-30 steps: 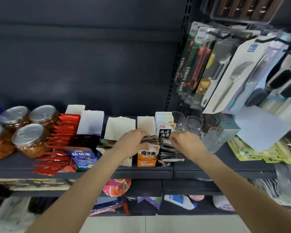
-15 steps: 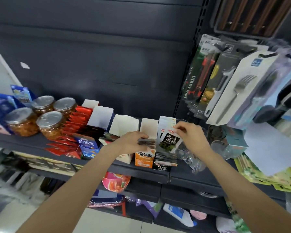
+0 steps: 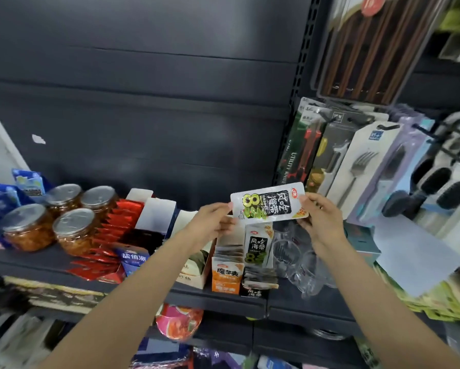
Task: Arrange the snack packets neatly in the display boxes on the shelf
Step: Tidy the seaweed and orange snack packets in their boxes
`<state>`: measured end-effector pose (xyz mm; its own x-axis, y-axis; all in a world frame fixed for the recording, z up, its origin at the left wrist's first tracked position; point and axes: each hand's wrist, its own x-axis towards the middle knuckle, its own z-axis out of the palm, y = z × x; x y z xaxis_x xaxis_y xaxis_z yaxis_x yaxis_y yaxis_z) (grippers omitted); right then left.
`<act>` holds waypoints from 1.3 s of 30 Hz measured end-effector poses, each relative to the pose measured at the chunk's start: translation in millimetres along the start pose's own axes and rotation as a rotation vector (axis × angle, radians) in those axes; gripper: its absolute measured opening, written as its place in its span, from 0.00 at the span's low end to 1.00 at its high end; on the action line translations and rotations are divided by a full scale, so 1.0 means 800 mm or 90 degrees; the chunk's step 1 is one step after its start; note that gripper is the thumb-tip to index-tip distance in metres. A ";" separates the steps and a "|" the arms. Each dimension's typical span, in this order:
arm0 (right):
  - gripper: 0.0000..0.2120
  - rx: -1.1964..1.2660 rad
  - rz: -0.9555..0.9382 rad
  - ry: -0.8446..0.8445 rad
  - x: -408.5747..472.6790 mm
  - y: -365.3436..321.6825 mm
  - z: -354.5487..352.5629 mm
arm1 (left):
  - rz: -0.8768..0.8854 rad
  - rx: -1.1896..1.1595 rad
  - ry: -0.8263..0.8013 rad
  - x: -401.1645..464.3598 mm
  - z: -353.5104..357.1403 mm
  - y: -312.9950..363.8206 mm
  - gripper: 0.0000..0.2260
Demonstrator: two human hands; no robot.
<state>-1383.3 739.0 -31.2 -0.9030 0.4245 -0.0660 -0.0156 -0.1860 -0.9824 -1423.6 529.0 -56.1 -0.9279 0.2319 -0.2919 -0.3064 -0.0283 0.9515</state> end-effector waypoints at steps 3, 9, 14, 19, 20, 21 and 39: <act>0.03 0.015 0.010 0.000 -0.003 0.001 0.002 | -0.009 -0.126 -0.005 -0.001 -0.008 0.008 0.14; 0.07 -0.121 -0.099 -0.031 -0.007 0.005 -0.006 | 0.025 -0.138 0.005 -0.008 -0.020 0.018 0.12; 0.10 0.025 -0.020 -0.115 -0.007 0.011 -0.011 | 0.153 0.001 0.027 -0.020 -0.023 0.018 0.09; 0.16 -0.025 -0.055 -0.148 -0.006 0.016 -0.008 | 0.289 0.116 0.020 -0.031 -0.025 0.024 0.18; 0.17 -0.015 -0.052 -0.156 -0.004 0.017 -0.008 | 0.303 0.132 0.022 -0.032 -0.026 0.024 0.19; 0.17 -0.008 -0.050 -0.163 -0.004 0.016 -0.007 | 0.312 0.140 0.024 -0.033 -0.027 0.023 0.20; 0.09 -0.352 -0.318 -0.131 -0.001 0.010 -0.021 | 0.099 0.020 -0.002 -0.016 -0.017 -0.004 0.11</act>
<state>-1375.9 752.3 -41.7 -0.9076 0.1592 0.3886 -0.2741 0.4763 -0.8354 -1413.5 513.1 -56.5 -0.9630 0.2304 -0.1401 -0.1517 -0.0333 0.9879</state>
